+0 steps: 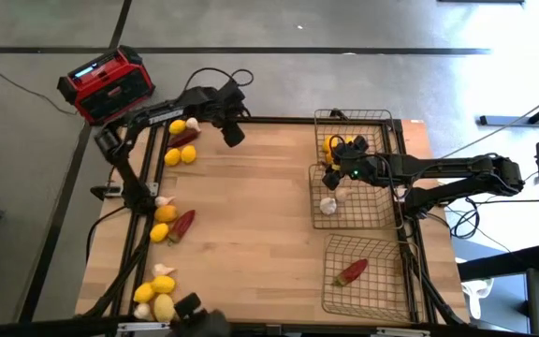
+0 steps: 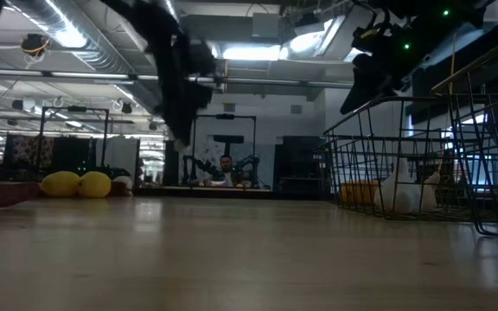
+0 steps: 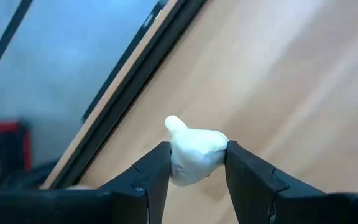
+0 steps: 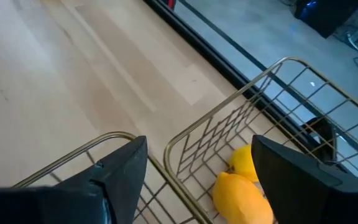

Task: Sort produce into baskets
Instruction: Put the white garlic into the middle wire basket

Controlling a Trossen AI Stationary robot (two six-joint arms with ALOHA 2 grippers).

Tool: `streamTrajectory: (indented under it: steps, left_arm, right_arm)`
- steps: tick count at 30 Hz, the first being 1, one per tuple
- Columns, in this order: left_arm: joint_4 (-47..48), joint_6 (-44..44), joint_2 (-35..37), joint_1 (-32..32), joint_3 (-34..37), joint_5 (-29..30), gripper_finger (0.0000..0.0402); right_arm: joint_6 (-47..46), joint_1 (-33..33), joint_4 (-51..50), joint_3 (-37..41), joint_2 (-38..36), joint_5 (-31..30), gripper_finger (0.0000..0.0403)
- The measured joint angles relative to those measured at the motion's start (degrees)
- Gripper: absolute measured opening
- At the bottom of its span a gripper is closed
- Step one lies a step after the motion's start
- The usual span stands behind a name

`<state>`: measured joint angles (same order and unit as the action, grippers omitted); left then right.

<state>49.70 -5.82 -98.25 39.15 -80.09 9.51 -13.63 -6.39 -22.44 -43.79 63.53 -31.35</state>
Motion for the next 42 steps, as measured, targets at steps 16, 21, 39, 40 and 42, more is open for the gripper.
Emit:
streamTrajectory:
  steps: [16, 21, 39, 40, 42]
  left_arm:
    - [-10.0, -8.3, 10.1, -15.7, 0.0, -14.5, 0.0139]
    - [-10.9, -13.5, 10.0, -19.8, 0.0, -21.7, 0.0139]
    - [-16.1, -17.0, 9.9, -29.0, 0.0, -26.2, 0.0139]
    - [-16.1, -17.0, 9.9, -29.2, 0.0, -26.2, 0.0139]
    - [-16.1, -17.0, 9.9, -29.2, 0.0, -26.2, 0.0139]
  right_arm:
    - [0.0, 0.0, 5.5, 0.0, 0.0, 7.0, 0.0282]
    - [2.3, 0.0, 8.6, 0.0, 0.0, 12.4, 0.0282]
    - [10.3, 0.0, 36.1, 0.0, 9.8, 37.4, 0.0282]
    - [10.4, 0.0, 37.9, 0.0, 10.3, 38.9, 0.0282]
    - [10.4, 0.0, 40.9, 0.0, 11.3, 41.3, 0.0282]
